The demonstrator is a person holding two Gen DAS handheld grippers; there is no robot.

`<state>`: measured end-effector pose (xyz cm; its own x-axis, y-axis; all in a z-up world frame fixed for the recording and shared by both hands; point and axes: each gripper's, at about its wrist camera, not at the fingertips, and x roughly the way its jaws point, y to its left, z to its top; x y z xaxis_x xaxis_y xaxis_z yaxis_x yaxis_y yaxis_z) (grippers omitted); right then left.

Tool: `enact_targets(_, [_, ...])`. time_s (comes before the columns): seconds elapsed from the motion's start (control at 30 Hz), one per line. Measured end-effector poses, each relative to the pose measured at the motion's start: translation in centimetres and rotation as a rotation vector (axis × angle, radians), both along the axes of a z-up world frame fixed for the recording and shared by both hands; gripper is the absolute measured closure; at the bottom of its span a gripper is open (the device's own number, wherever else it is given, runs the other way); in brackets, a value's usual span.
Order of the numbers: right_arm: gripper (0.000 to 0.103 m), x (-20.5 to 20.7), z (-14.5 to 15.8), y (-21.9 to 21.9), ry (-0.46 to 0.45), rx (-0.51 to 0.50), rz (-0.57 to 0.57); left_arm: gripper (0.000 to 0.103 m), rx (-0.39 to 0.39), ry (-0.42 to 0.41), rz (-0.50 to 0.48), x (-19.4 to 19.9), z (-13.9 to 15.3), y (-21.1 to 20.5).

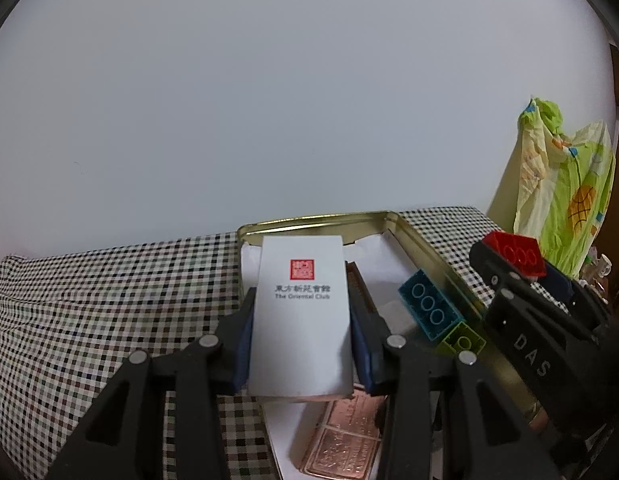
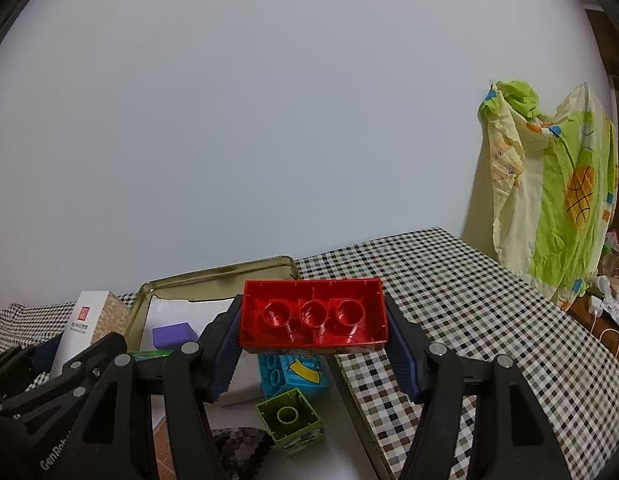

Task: Organize rigid objects
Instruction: 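Carry the white box and red brick over the gold tin with both grippers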

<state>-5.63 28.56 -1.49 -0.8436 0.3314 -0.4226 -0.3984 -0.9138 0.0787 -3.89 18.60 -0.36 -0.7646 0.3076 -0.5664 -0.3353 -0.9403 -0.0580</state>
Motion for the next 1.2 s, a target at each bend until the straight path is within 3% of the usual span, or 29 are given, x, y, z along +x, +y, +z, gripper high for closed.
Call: enact_targets(1.2, [0.037, -1.0, 0.0, 0.8, -0.02, -0.033, -0.005, 0.062, -0.035, -0.087, -0.024, -1.9, -0.8, 0.0])
